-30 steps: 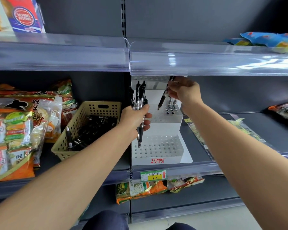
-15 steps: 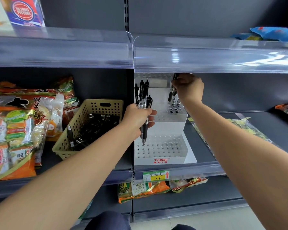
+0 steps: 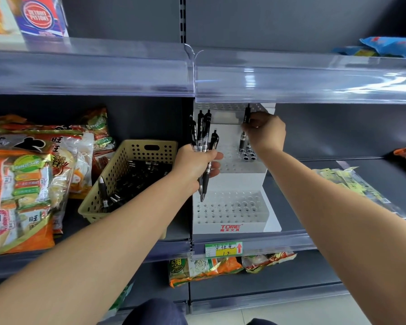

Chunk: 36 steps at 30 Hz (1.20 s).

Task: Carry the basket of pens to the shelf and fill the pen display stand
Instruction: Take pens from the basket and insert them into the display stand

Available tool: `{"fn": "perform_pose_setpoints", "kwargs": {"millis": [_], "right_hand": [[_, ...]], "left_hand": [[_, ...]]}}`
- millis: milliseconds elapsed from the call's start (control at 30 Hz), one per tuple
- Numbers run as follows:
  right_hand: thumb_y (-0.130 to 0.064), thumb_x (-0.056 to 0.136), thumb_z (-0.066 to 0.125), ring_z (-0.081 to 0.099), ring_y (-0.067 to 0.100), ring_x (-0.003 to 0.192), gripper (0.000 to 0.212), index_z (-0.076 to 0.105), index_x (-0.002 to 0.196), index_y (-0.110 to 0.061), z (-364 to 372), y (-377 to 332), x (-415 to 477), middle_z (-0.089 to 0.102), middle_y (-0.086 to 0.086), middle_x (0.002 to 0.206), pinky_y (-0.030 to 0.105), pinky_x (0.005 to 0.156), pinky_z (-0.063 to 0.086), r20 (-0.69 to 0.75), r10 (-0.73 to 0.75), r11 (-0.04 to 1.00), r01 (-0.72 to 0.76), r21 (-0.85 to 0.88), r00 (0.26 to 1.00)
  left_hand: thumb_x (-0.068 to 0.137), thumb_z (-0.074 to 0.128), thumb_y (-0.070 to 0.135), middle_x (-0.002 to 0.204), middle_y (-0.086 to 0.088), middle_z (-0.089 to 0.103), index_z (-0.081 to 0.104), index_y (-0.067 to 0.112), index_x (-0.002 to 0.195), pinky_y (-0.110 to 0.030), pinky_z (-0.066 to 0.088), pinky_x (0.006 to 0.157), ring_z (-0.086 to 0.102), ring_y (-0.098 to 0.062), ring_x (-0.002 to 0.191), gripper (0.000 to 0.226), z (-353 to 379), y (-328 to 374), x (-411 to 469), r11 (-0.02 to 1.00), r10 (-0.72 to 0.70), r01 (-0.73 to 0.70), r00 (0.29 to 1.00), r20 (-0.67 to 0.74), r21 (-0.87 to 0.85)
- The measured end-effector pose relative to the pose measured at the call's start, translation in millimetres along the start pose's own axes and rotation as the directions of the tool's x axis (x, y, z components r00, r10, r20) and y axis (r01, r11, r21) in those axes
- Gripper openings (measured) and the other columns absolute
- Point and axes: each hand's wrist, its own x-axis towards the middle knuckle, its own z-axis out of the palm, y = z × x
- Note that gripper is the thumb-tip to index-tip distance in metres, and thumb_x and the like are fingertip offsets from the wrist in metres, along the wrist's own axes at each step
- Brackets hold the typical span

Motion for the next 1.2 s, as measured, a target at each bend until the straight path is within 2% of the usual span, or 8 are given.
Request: {"fn": "perform_pose_setpoints", "kwargs": {"millis": [167, 333, 533, 667, 867, 1033, 1133, 1200], "right_hand": [[-0.017, 0.081, 0.064, 0.064, 0.027, 0.091, 0.016, 0.07, 0.096, -0.017, 4, 1, -2, 0.072, 0.006, 0.095, 0.027, 0.071, 0.047, 0.004, 0.042, 0.993, -0.041, -0.108, 0.999], [-0.02, 0.084, 0.055, 0.064, 0.034, 0.081, 0.019, 0.072, 0.085, -0.012, 8, 1, -5, 0.07, 0.011, 0.085, 0.032, 0.07, 0.054, -0.015, 0.108, 0.975, -0.109, -0.193, 0.994], [-0.032, 0.087, 0.053, 0.064, 0.033, 0.082, 0.029, 0.072, 0.086, -0.01, 9, 0, -3, 0.068, 0.014, 0.088, 0.033, 0.07, 0.051, -0.028, 0.203, 0.964, -0.205, -0.171, 0.979], [-0.028, 0.084, 0.055, 0.059, 0.03, 0.072, 0.025, 0.071, 0.082, -0.009, 8, 5, -3, 0.064, 0.013, 0.079, 0.027, 0.063, 0.041, -0.023, 0.232, 0.96, -0.233, -0.157, 0.972], [-0.028, 0.085, 0.057, 0.062, 0.028, 0.071, 0.025, 0.069, 0.074, -0.009, 8, 10, -3, 0.063, 0.011, 0.074, 0.025, 0.06, 0.04, 0.002, 0.261, 0.958, -0.259, -0.127, 0.965], [-0.028, 0.083, 0.063, 0.057, 0.027, 0.065, 0.024, 0.065, 0.065, -0.013, 3, 12, -6, 0.058, 0.008, 0.066, 0.024, 0.059, 0.037, 0.035, 0.241, 0.962, -0.234, -0.139, 0.97], [-0.035, 0.082, 0.066, 0.061, 0.028, 0.068, 0.026, 0.068, 0.065, -0.015, -1, 12, -15, 0.064, 0.007, 0.067, 0.026, 0.061, 0.045, 0.053, 0.197, 0.976, -0.19, -0.11, 0.979], [-0.036, 0.083, 0.067, 0.064, 0.022, 0.064, 0.023, 0.073, 0.071, -0.017, -2, 6, -25, 0.07, 0.004, 0.069, 0.028, 0.066, 0.052, 0.106, 0.17, 0.983, -0.177, 0.055, 0.98]], "left_hand": [[0.093, 0.057, 0.0, 0.084, -0.01, 0.07, 0.047, -0.007, 0.121, -0.026, 0.056, 0.052, 0.06, -0.017, 0.06, 0.031, -2, 2, 0, 1.0, 0.002, -0.002, 1.0, 0.0, -0.01], [0.093, 0.056, 0.0, 0.084, -0.011, 0.07, 0.048, -0.006, 0.121, -0.025, 0.055, 0.049, 0.06, -0.017, 0.06, 0.03, -3, 3, 0, 1.0, -0.009, 0.009, 1.0, -0.001, -0.017], [0.092, 0.057, 0.0, 0.084, -0.01, 0.07, 0.048, -0.006, 0.121, -0.025, 0.055, 0.049, 0.06, -0.017, 0.061, 0.03, -3, 2, 1, 1.0, -0.012, 0.012, 1.0, -0.001, -0.017], [0.092, 0.057, 0.0, 0.085, -0.01, 0.07, 0.048, -0.006, 0.12, -0.026, 0.056, 0.052, 0.06, -0.017, 0.063, 0.029, -3, 1, 2, 1.0, -0.014, 0.014, 1.0, -0.002, -0.017], [0.092, 0.057, -0.001, 0.082, -0.01, 0.07, 0.047, -0.006, 0.119, -0.027, 0.056, 0.053, 0.06, -0.017, 0.061, 0.03, -2, 0, 2, 1.0, -0.015, 0.015, 1.0, 0.001, -0.016], [0.092, 0.058, 0.0, 0.081, -0.009, 0.071, 0.048, -0.006, 0.12, -0.027, 0.056, 0.053, 0.06, -0.017, 0.06, 0.031, 0, -1, 2, 1.0, -0.009, 0.009, 1.0, 0.001, -0.014], [0.092, 0.059, 0.002, 0.082, -0.007, 0.071, 0.05, -0.006, 0.119, -0.026, 0.056, 0.053, 0.062, -0.016, 0.06, 0.03, 1, -3, 1, 1.0, 0.005, -0.005, 1.0, -0.002, -0.01], [0.092, 0.059, 0.003, 0.081, -0.006, 0.072, 0.053, -0.006, 0.116, -0.026, 0.057, 0.054, 0.063, -0.016, 0.06, 0.026, 3, -3, -1, 1.0, 0.012, -0.012, 1.0, 0.0, -0.014]]}}
